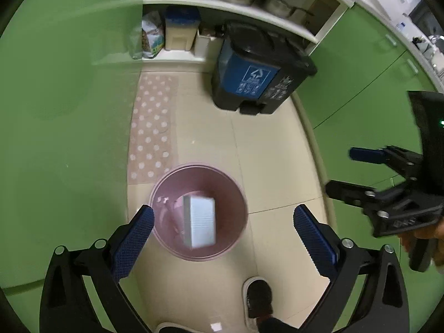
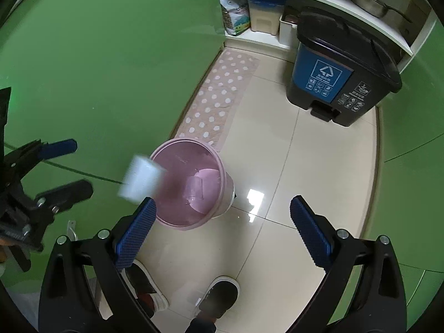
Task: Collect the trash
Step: 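Move both empty grippers back toward the mat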
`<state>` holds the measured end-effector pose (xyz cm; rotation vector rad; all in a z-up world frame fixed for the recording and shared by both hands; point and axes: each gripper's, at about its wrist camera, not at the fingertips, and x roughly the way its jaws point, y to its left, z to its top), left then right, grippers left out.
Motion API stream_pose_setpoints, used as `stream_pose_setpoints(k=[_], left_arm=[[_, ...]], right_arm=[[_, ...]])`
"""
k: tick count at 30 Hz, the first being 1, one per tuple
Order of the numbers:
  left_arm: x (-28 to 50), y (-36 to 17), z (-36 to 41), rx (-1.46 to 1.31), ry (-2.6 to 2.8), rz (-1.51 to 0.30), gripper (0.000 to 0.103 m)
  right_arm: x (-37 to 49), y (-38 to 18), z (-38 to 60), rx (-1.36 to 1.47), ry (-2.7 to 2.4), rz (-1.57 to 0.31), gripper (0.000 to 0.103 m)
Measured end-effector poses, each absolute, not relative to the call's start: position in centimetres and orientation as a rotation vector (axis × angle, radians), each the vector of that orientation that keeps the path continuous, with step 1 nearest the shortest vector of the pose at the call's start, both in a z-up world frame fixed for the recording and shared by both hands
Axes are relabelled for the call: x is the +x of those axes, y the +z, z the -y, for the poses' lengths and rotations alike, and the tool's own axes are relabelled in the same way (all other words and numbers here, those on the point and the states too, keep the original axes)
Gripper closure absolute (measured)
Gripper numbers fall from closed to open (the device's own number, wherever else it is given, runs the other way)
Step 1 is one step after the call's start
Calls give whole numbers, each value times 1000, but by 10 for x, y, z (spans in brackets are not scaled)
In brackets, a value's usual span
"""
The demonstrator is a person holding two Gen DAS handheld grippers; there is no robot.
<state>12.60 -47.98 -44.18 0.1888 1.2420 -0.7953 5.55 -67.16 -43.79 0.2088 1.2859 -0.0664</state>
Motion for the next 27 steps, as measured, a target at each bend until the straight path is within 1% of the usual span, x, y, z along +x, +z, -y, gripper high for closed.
stream_pose_setpoints(k=[7,13,17,19,23,27], left_arm=[[127,-451,481,222,-757,-1286,6],[123,-437,476,222,-731,-1295,6],[116,-409,472,221,-720,-1282,6],[111,-386,468,210,-708,-1273,6],[98,-337,459,193,-685,-1243,6],[79,-277,446,182,-671,-1190,6]], right_arm=[[53,-439,670,211,-55,-1290,7],[51,-427,668,215,-45,-1289,7],[44,-400,666,230,-43,-1282,7],[39,-381,665,229,-43,-1277,7],[26,-330,663,226,-43,-1268,6],[11,-271,656,194,-29,-1242,6]])
